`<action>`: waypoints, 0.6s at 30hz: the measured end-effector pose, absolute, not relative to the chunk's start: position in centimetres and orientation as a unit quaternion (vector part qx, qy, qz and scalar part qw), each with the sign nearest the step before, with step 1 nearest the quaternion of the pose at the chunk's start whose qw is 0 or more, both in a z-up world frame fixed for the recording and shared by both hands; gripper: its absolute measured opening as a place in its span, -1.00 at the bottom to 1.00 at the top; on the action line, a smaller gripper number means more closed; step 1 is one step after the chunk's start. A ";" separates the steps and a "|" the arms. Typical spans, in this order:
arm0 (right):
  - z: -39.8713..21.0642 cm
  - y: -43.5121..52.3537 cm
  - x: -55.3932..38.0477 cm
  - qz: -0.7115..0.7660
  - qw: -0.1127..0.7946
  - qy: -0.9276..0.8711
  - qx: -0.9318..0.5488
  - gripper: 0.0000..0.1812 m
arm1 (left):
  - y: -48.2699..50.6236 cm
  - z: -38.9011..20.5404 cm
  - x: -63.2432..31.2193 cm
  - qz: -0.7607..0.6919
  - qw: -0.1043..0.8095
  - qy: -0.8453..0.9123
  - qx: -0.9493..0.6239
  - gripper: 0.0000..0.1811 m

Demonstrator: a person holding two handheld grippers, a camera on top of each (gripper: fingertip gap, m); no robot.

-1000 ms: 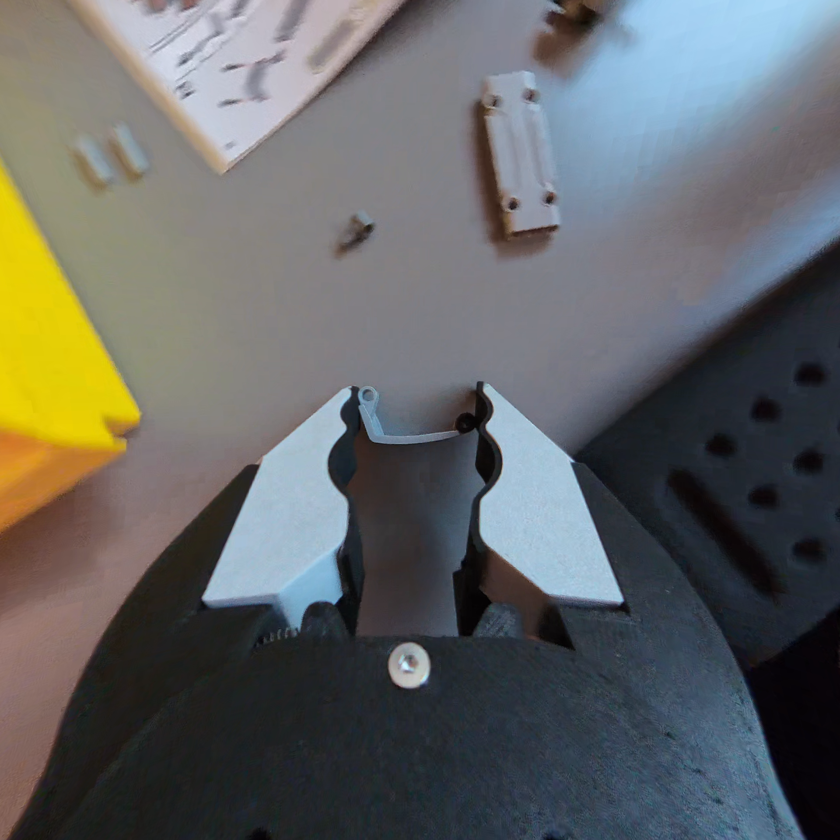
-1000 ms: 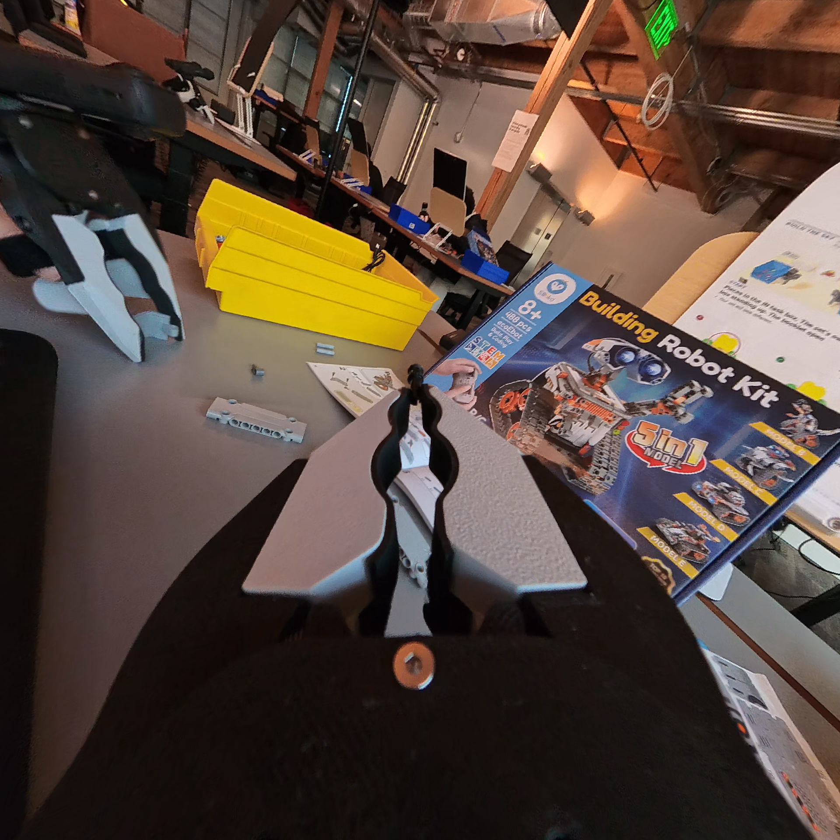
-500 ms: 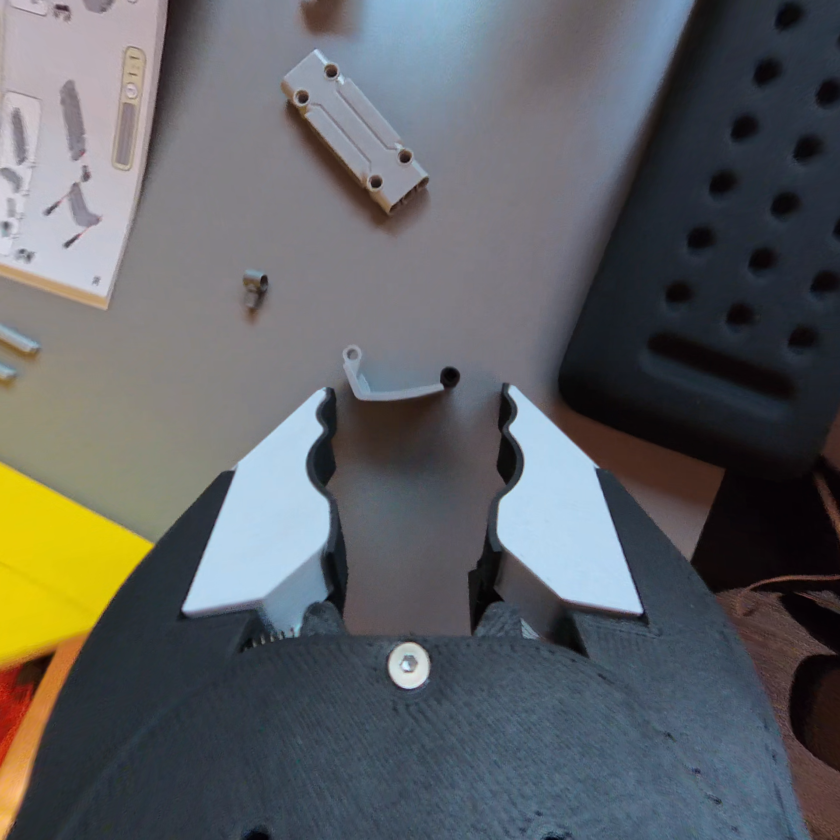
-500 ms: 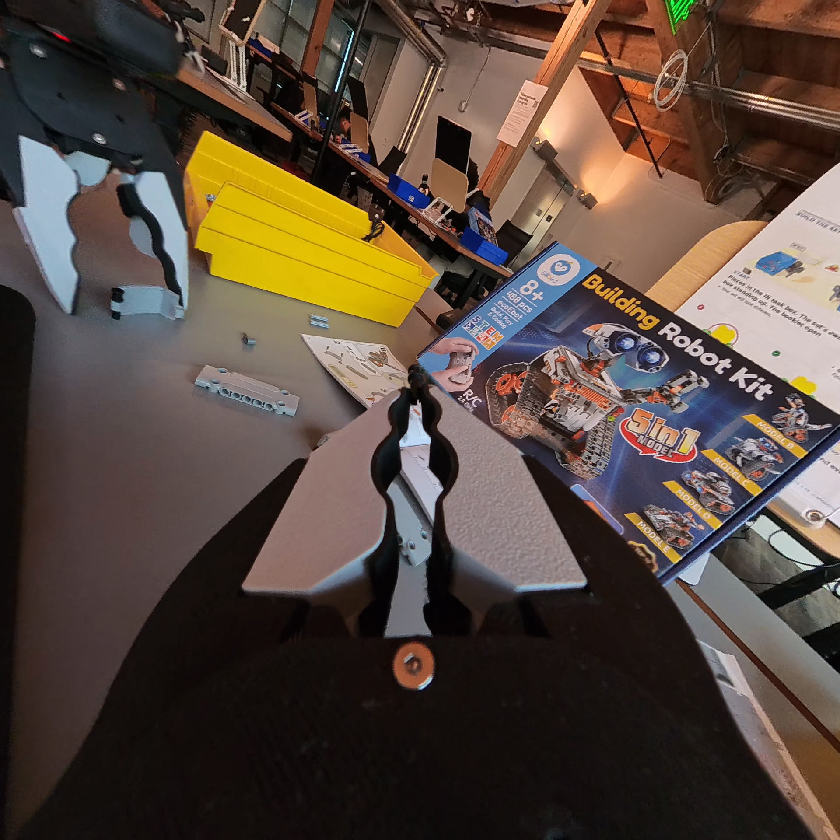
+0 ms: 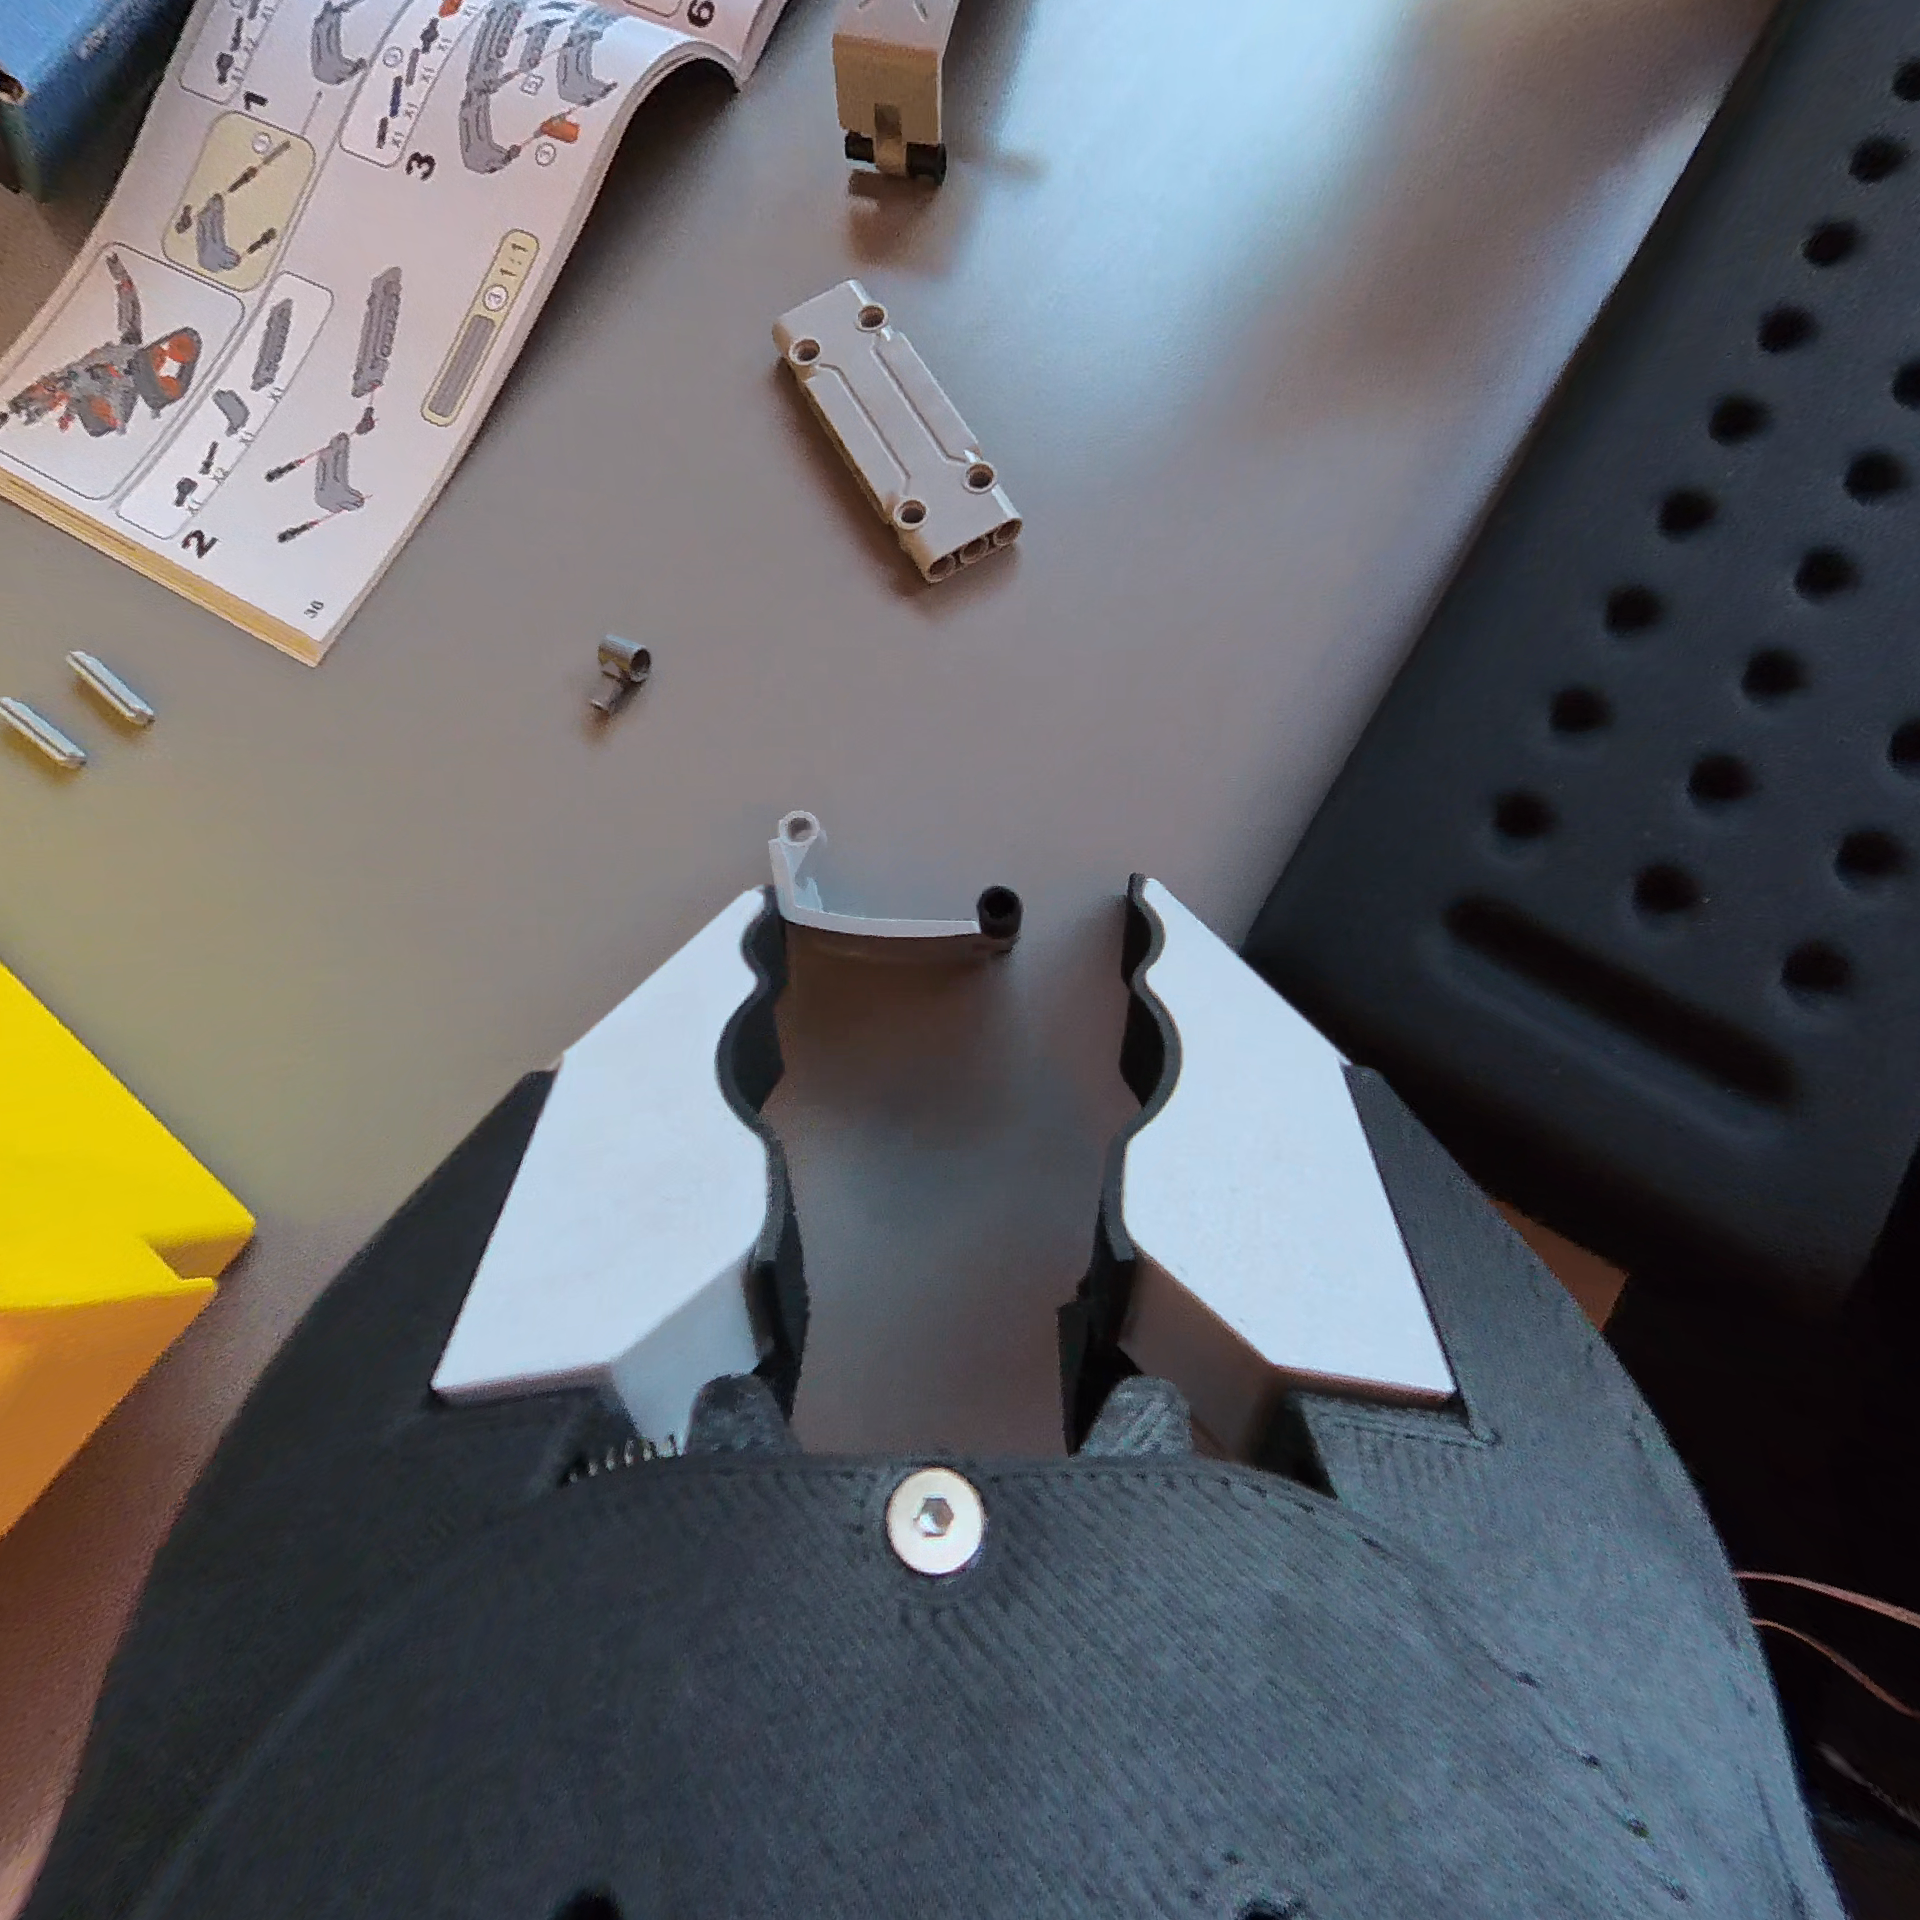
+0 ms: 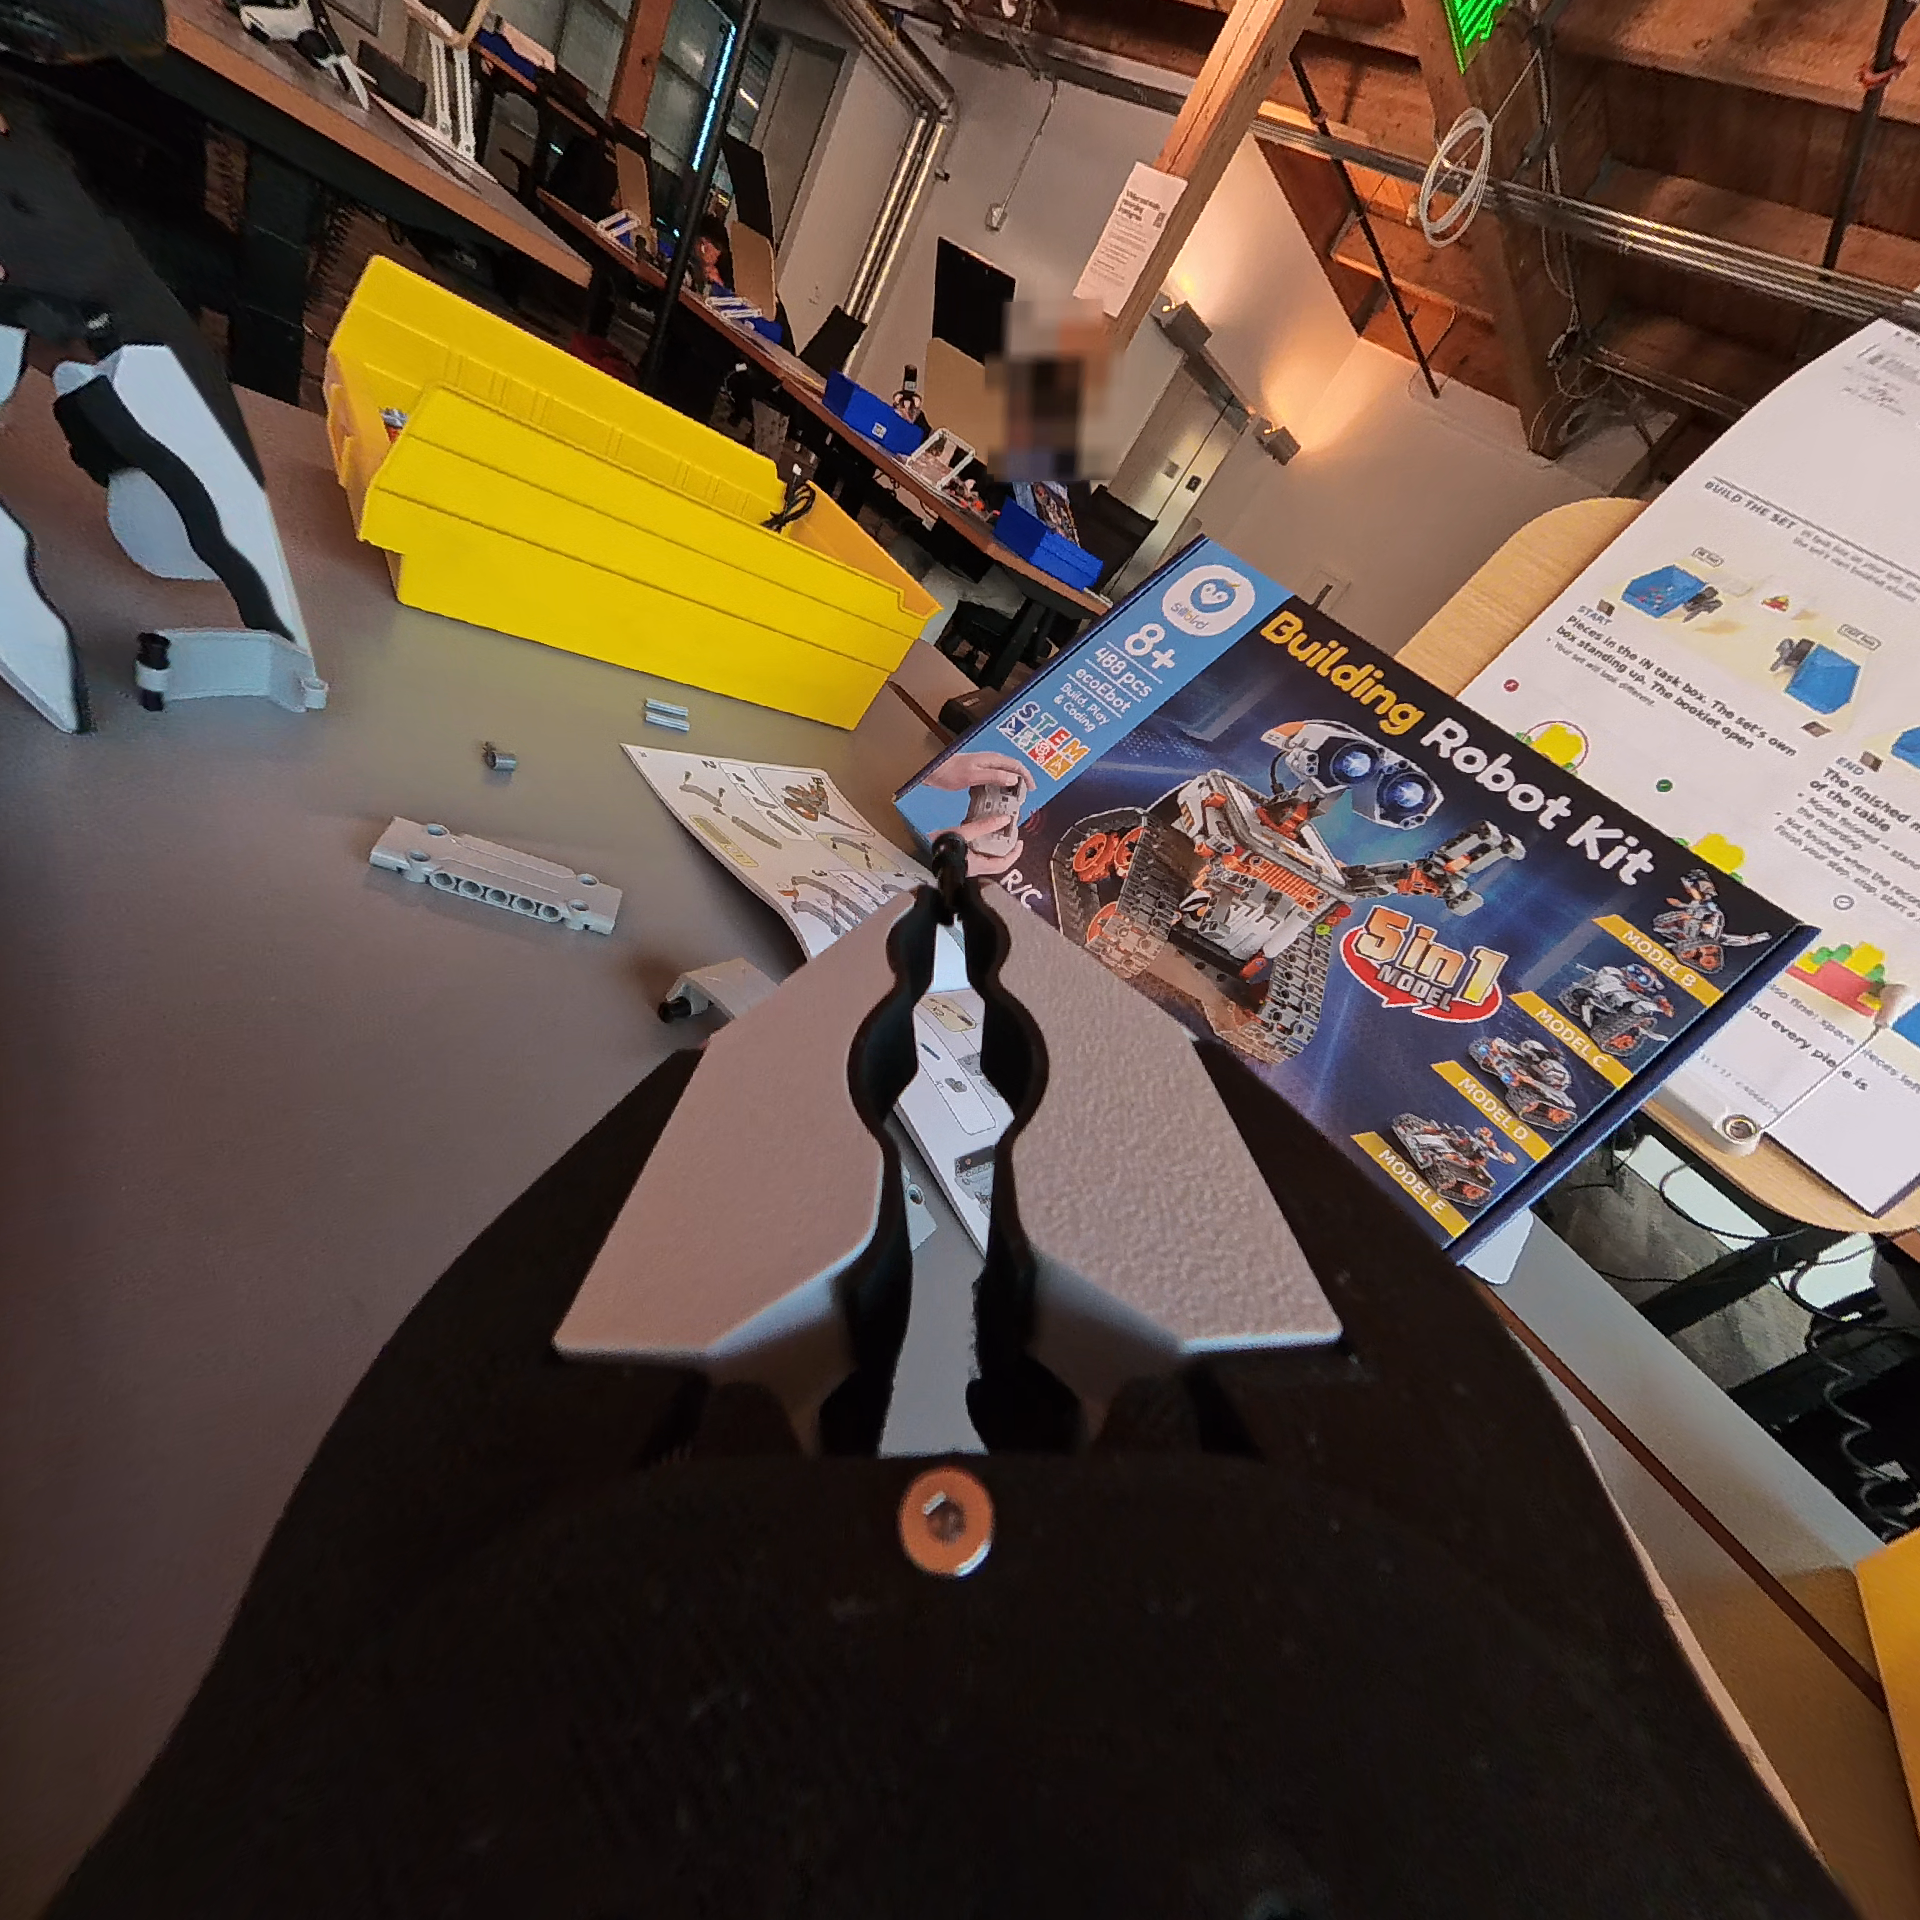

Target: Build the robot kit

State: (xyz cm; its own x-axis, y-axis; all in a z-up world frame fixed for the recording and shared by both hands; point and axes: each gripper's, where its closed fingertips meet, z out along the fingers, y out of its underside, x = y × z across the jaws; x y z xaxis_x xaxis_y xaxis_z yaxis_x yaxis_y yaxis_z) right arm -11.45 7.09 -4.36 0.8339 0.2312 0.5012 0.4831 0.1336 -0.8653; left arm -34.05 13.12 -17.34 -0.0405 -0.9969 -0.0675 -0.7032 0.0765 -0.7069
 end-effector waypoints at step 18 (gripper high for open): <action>-3.3 6.4 -9.2 -0.099 0.709 -0.247 -0.653 -0.96 | 12.4 -17.2 -36.5 -0.207 0.304 0.616 -0.696 -0.35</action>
State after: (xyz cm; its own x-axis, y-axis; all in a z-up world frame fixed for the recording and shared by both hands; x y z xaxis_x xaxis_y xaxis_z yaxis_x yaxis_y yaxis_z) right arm -9.23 6.45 -3.26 0.8583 0.1817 0.4799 0.4633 0.1275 -0.8770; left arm -36.50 12.41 -17.21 0.1543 -0.9843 -0.0863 -0.7317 -0.0551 -0.6794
